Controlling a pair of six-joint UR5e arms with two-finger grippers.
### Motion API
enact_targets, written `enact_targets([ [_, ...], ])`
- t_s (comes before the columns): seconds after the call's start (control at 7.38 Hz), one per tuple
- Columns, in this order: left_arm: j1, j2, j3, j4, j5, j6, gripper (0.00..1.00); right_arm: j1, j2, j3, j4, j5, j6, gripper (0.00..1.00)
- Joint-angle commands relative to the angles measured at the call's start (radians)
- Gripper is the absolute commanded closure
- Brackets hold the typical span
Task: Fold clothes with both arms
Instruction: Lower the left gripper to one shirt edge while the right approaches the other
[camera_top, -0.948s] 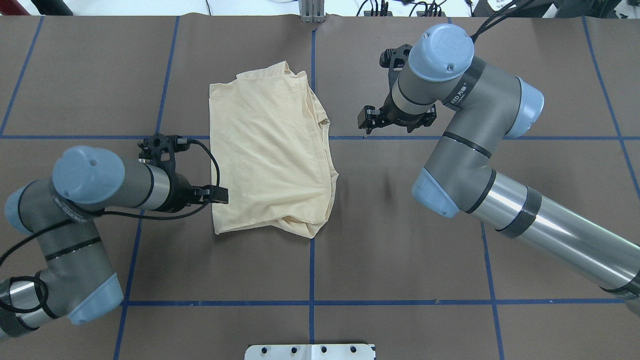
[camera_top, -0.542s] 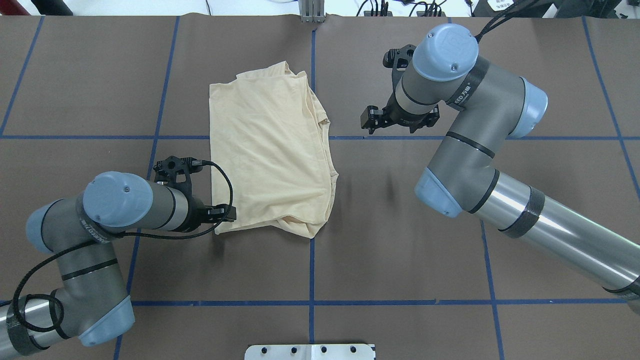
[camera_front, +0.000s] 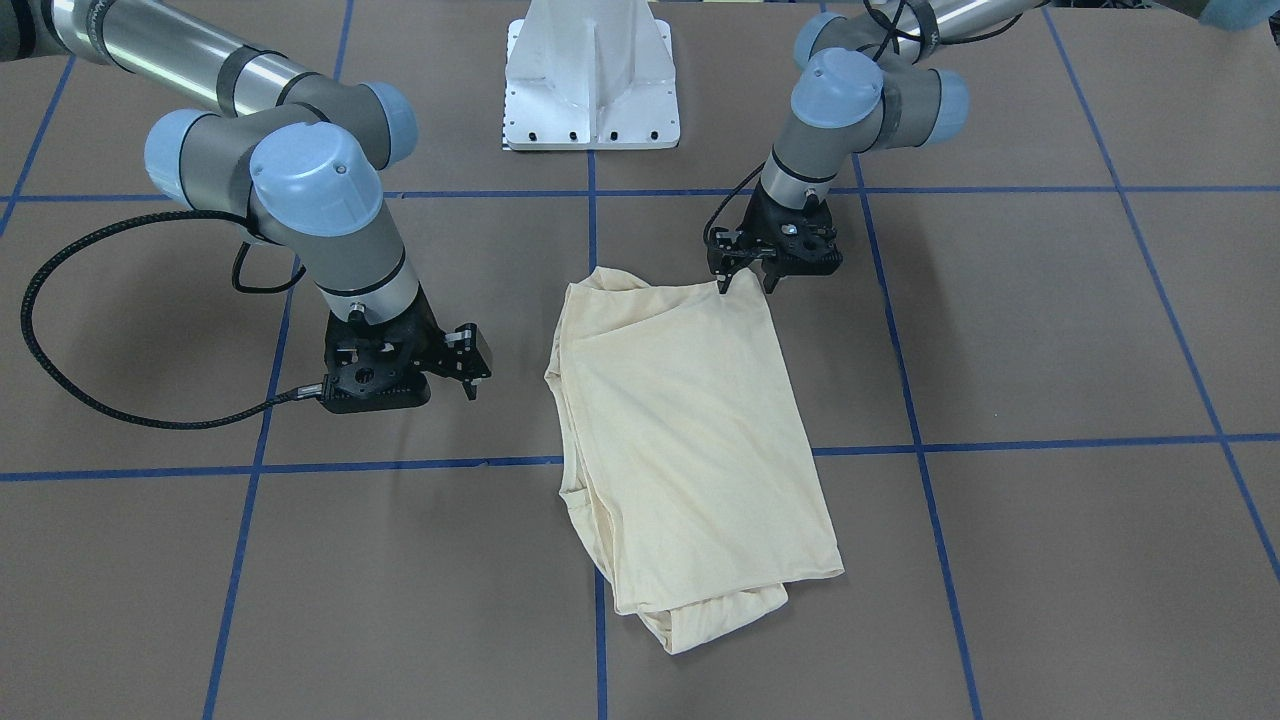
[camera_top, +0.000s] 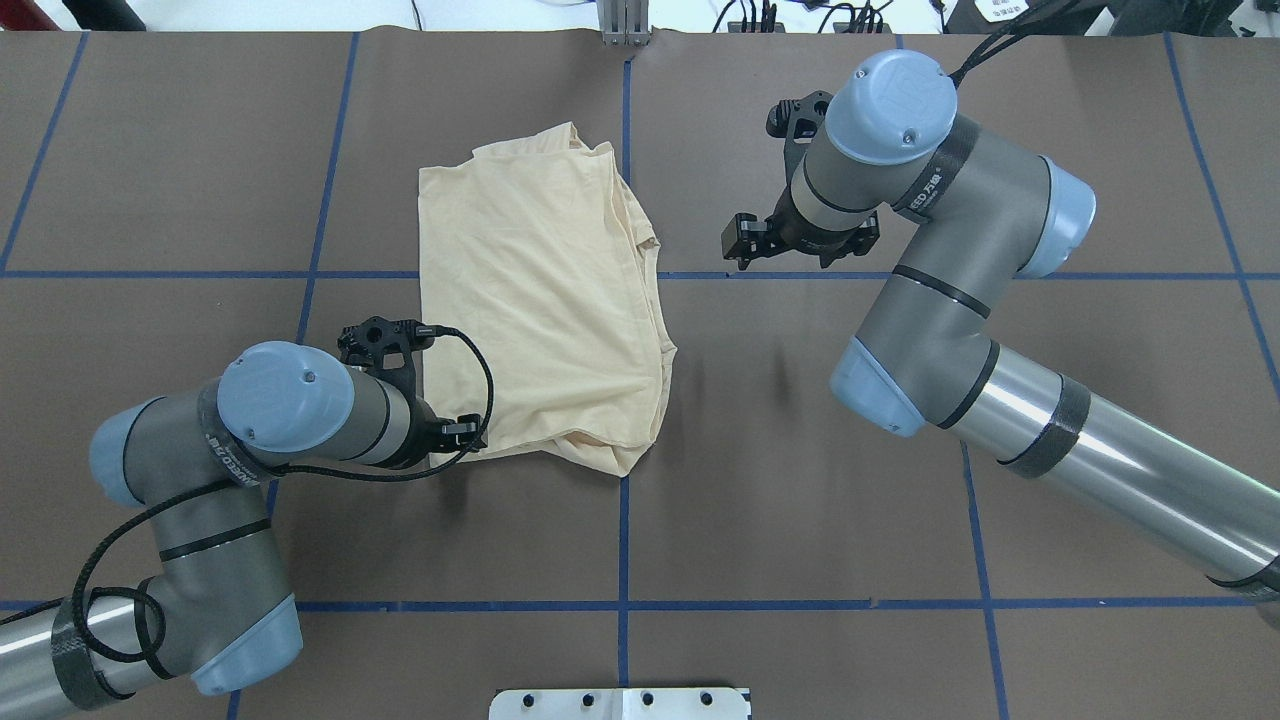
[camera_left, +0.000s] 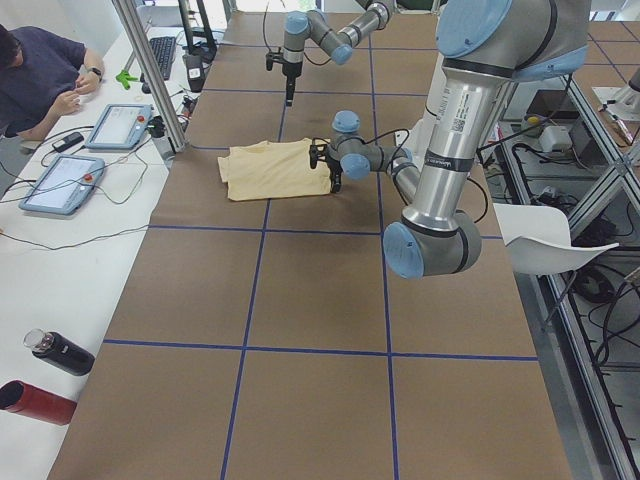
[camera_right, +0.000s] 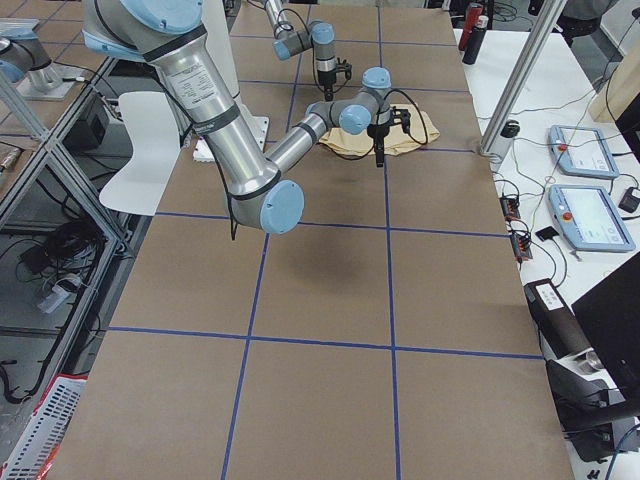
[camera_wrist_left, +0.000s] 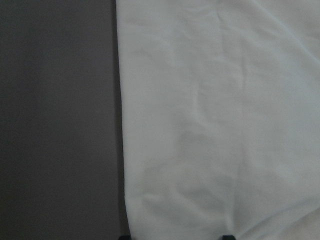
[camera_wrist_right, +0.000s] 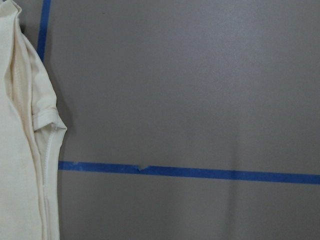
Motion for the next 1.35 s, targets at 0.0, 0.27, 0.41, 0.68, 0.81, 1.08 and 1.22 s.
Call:
enact_targets([
  [0.0, 0.003, 0.0, 0.005, 0.003, -0.001, 0.0, 0.49, -0.003, 0.0, 0.0, 0.0, -0.002, 0.001, 0.0],
  [0.27, 0.003, -0.003, 0.004, 0.003, -0.001, 0.0, 0.96, -0.008, 0.0, 0.0, 0.0, -0.003, 0.001, 0.0],
  [0.41, 0.003, -0.003, 0.001, 0.003, -0.001, 0.0, 1.0, -0.017, 0.0, 0.001, 0.002, -0.005, 0.015, 0.0],
  [0.68, 0.003, -0.005, -0.014, 0.021, -0.002, 0.003, 1.0, -0.069, 0.015, 0.007, 0.005, -0.057, 0.123, 0.0],
  [0.81, 0.003, -0.005, -0.014, 0.021, -0.002, 0.003, 1.0, -0.116, 0.015, 0.029, 0.005, -0.095, 0.23, 0.0],
  [1.08, 0.003, -0.005, -0.014, 0.021, -0.002, 0.003, 1.0, -0.246, 0.039, 0.034, 0.005, -0.246, 0.444, 0.03],
  [1.22, 0.003, -0.005, -0.014, 0.021, -0.002, 0.003, 1.0, -0.29, 0.053, 0.029, 0.008, -0.317, 0.511, 0.06],
])
